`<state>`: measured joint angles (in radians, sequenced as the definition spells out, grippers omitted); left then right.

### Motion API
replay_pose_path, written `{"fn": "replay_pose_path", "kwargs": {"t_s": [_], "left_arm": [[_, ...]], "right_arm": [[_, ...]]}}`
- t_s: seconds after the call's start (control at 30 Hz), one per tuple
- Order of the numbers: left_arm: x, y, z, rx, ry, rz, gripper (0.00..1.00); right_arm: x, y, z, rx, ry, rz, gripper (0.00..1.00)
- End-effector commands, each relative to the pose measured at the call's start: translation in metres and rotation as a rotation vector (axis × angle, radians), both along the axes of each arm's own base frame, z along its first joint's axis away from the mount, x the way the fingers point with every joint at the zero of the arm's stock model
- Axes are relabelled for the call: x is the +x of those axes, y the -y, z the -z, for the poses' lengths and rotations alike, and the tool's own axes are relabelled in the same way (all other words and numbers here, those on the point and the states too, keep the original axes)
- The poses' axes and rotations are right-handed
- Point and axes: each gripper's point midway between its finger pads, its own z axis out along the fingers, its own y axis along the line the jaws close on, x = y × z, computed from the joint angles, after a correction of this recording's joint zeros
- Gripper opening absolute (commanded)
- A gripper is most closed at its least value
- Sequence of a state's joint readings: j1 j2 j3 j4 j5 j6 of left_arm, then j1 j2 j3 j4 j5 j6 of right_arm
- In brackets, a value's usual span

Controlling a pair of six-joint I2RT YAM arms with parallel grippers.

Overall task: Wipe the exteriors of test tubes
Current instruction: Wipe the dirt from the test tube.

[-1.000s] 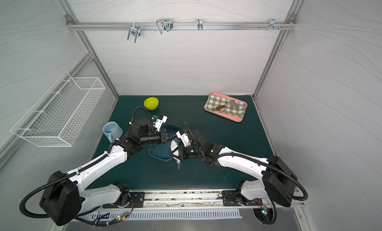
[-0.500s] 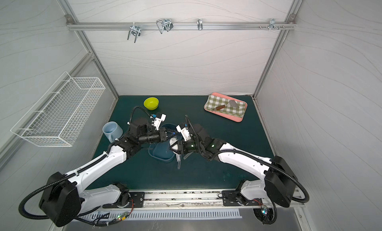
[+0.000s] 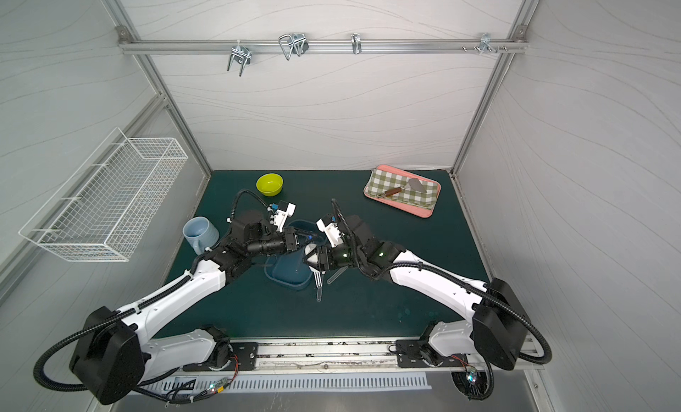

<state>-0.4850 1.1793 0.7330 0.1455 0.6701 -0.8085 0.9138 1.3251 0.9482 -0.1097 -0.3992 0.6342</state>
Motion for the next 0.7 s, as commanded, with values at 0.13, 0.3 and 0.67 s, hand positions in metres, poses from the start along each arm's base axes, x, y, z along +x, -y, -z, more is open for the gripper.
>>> {"fn": "replay_pose_path", "kwargs": {"t_s": [0.13,0.3,0.67], "left_arm": [[0.002,0.004,-0.022,-0.079,0.055,0.013,0.05],[0.003,0.005,-0.021,-0.087,0.051,0.010,0.05],[0.005,0.000,-0.021,-0.083,0.051,-0.003,0.05]], "right_arm": [[-0.003,-0.004,-0.003,-0.057,0.008,-0.039,0.56],[-0.006,-0.003,-0.002,-0.086,0.007,-0.043,0.56],[0.000,0.016,-0.004,-0.110,0.013,0.026,0.51]]}}
